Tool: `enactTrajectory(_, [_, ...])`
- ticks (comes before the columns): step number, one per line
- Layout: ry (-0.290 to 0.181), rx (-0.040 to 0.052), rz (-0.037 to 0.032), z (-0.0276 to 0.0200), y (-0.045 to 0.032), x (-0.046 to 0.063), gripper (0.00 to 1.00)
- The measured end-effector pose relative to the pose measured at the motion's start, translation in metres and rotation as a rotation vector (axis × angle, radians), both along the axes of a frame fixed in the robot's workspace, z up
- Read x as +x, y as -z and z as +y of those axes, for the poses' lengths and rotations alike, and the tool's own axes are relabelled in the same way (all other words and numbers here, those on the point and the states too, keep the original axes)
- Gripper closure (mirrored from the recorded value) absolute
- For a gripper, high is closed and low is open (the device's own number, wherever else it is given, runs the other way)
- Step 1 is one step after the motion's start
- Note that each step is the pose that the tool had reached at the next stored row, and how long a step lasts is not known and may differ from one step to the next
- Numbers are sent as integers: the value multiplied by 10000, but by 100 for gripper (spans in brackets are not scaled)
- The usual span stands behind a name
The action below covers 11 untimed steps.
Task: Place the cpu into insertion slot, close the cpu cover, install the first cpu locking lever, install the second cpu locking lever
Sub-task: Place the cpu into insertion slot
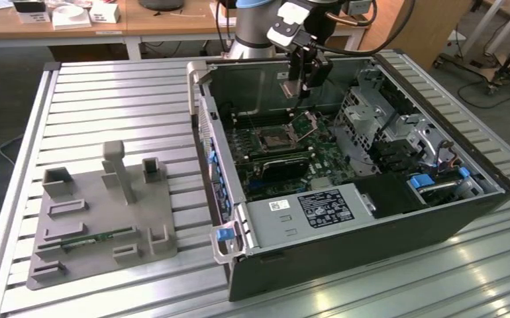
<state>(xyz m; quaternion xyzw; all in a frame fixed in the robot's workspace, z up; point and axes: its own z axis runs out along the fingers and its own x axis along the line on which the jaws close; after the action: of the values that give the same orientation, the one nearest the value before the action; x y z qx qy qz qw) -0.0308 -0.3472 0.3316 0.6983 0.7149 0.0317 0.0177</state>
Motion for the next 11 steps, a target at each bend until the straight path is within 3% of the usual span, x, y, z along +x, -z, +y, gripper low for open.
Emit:
enactTrajectory(2, [1, 1, 34, 0, 1, 0, 45])
enactTrajectory(5, [0, 2, 281, 0, 17, 0, 45])
enactTrajectory(7, [-1, 0, 390, 0, 35, 0, 45])
enactTrajectory(11, [1, 8, 461, 3, 86, -1, 45])
